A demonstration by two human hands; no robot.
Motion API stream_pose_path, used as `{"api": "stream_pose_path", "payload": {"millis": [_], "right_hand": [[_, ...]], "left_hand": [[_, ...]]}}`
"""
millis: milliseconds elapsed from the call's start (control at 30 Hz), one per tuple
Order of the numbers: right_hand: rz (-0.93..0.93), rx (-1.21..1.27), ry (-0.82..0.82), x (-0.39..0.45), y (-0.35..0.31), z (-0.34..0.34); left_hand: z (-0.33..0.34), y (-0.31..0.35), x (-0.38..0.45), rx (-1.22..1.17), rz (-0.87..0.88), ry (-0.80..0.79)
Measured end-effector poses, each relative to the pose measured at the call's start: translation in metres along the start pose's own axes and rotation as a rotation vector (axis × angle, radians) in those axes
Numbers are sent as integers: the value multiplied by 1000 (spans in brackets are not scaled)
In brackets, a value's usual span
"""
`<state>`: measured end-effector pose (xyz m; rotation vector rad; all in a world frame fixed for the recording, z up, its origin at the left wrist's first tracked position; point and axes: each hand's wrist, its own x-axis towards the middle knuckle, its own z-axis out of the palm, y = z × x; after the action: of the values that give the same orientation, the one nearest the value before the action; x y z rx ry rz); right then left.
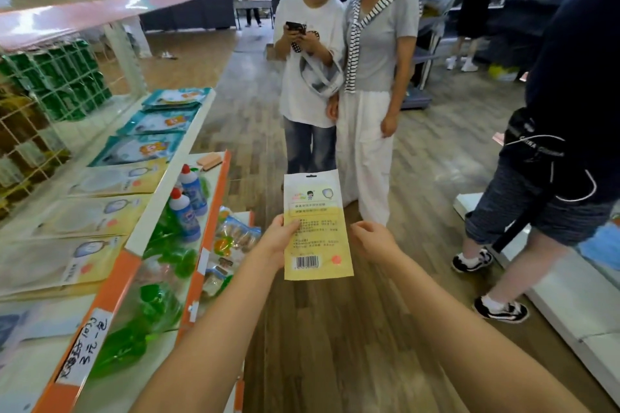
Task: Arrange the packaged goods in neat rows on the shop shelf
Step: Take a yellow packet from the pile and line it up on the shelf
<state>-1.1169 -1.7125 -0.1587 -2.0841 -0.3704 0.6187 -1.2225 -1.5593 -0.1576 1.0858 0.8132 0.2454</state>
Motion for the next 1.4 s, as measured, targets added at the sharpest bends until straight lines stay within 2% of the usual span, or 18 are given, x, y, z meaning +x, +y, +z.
{"api": "stream_pose_path", "payload": {"millis": [100, 233, 400, 567, 700, 767, 867, 967, 1067, 1200, 1267, 1333, 1400], "right_hand": [[-60, -76, 42, -6, -3, -1], [-130, -176, 8, -10, -8, 9], [-218, -510, -65, -22, -11, 23], [-237, -637, -187, -35, -12, 35], [-362, -850, -45, -38, -16, 36], [-423, -886, 41, -35, -16, 35], [-471, -896, 87, -29, -11, 30], [-434, -816, 89, -22, -5, 26], [-278, -625, 44, -15, 3, 20], [-82, -285, -29, -10, 12, 10], [-9, -134, 26, -5, 19, 10], [90, 102, 62, -1, 26, 13], [217, 445, 43, 0, 30, 18]], "left_hand": [[9, -2, 5, 10, 51, 104], [21, -3, 8, 3, 73, 153], [31, -5, 12, 22, 57, 197], [40, -3, 12, 30, 21, 220], [43, -3, 10, -47, 20, 219], [43, -5, 11, -52, 19, 213], [42, -8, 13, -21, 9, 208], [41, -12, 11, -10, -17, 157], [38, -11, 7, -54, -12, 101], [25, -6, 12, -27, 26, 153], [17, -7, 17, 9, 26, 200], [14, -10, 19, 42, -8, 245], [12, -16, 17, 41, -64, 230]]}}
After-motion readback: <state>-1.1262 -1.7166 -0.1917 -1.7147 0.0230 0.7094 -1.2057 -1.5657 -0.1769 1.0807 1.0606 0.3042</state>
